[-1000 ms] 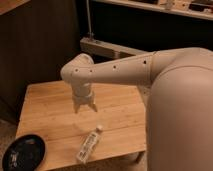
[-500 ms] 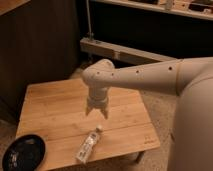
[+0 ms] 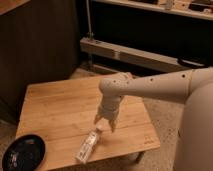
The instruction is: Place the bottle in the ceramic bowl
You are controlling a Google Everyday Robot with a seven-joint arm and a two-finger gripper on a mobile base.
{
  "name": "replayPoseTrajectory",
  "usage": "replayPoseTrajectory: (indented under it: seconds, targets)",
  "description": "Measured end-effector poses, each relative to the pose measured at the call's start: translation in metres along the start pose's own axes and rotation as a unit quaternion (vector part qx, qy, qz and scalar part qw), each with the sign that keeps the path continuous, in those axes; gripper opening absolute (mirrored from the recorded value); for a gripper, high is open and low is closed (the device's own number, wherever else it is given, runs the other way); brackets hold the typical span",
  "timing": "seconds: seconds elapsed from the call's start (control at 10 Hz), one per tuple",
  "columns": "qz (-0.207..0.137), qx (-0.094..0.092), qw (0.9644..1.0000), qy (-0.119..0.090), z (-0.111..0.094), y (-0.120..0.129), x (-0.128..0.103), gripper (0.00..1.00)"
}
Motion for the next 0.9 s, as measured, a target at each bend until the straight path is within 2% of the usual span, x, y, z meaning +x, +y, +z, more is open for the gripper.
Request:
replayPoseTrajectory:
  seconds: [0.4, 0.5, 0.7, 0.9]
  targets:
    - [0.027, -0.041, 0.997, 0.06, 0.023, 0.002, 0.001, 0.65]
    - [0.029, -0.044, 0.9965, 0.065, 0.026, 0.003, 0.001, 0.65]
    - [0.023, -0.049, 0.9951, 0.082, 0.04, 0.021, 0.003, 0.65]
    - [0.008, -0.044, 0.9951, 0.088, 0.049, 0.041, 0.007, 0.65]
